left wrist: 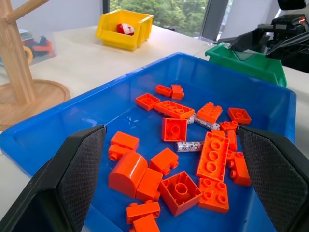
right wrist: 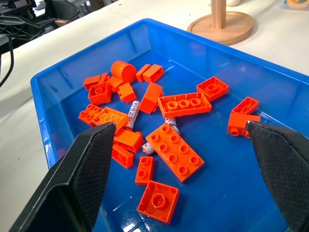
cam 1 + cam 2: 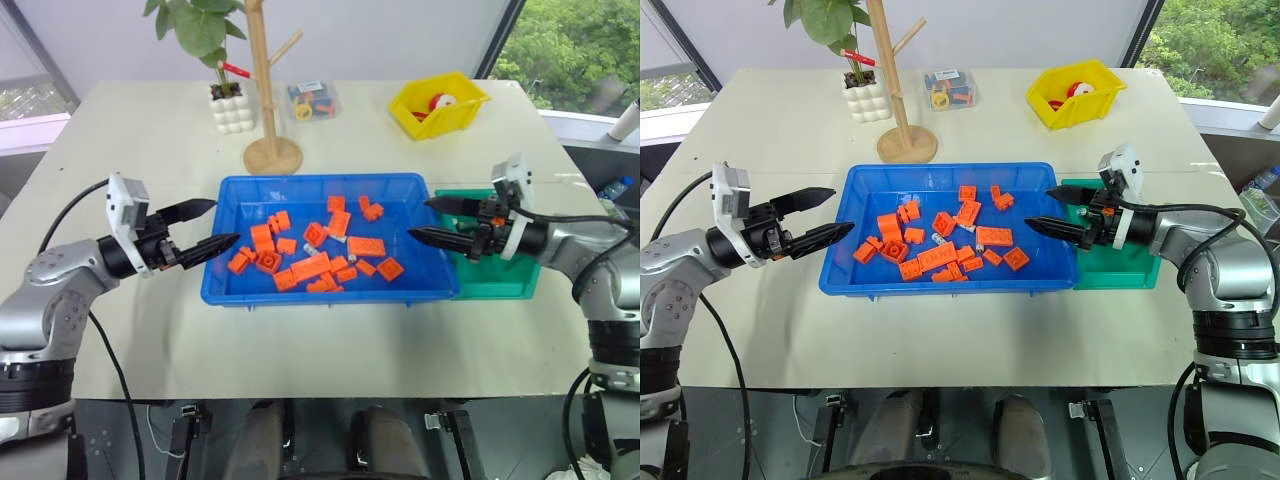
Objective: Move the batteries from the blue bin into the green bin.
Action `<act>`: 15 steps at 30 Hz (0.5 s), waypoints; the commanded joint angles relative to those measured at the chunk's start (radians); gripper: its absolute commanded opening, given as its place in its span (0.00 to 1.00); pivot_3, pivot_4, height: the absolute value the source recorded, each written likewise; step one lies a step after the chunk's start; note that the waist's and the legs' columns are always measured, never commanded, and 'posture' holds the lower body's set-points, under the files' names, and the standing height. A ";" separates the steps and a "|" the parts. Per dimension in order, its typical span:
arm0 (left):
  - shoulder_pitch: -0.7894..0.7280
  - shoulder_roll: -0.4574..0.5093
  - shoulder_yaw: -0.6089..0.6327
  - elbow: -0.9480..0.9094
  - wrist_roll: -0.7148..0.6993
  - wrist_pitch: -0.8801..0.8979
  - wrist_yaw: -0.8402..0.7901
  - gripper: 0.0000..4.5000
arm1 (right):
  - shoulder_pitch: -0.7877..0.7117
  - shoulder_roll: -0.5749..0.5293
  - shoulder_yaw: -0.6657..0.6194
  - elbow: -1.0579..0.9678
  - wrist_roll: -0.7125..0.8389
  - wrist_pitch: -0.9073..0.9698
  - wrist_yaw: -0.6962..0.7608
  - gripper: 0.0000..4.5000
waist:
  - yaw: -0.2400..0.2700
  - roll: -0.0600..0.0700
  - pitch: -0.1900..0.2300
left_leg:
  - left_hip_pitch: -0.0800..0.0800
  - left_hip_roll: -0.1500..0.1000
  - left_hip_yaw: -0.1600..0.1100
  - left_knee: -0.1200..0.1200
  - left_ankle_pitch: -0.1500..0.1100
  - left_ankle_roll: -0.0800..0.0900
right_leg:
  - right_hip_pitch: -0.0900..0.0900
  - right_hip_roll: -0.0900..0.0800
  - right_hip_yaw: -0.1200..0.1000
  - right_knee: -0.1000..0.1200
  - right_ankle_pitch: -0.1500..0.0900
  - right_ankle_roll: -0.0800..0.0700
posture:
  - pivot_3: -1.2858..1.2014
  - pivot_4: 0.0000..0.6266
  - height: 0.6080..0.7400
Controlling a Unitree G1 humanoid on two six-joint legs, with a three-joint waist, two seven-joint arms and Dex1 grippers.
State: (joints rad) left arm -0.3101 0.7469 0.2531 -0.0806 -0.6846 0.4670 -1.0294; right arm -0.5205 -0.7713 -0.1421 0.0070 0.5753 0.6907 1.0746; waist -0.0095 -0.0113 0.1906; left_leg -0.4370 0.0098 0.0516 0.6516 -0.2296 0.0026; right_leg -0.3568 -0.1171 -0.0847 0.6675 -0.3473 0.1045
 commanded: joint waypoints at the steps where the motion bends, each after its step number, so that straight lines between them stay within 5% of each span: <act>1: -0.016 0.013 0.022 -0.017 -0.002 -0.006 -0.002 1.00 | -0.020 0.001 -0.021 -0.023 0.020 -0.010 -0.001 0.99 | 0.000 0.000 0.000 | 0.000 0.000 0.000 0.000 0.000 0.000 | 0.000 0.000 0.000 0.000 0.000 0.000 | 0.52 0.24 1.00; 15: -0.013 -0.002 0.013 -0.032 0.002 -0.008 0.010 1.00 | -0.054 0.007 0.013 0.015 -0.008 -0.040 0.010 0.99 | 0.000 0.000 0.000 | 0.000 0.000 0.000 0.000 0.000 0.000 | 0.000 0.000 0.000 0.000 0.000 0.000 | 0.52 0.24 1.00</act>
State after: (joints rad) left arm -0.3103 0.7423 0.2523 -0.0822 -0.6791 0.4670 -1.0215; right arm -0.5535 -0.7636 -0.1232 0.0244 0.5658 0.6698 1.0785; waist -0.0092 -0.0113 0.1906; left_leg -0.4370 0.0098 0.0516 0.6516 -0.2296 0.0026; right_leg -0.3568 -0.1171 -0.0847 0.6675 -0.3473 0.1045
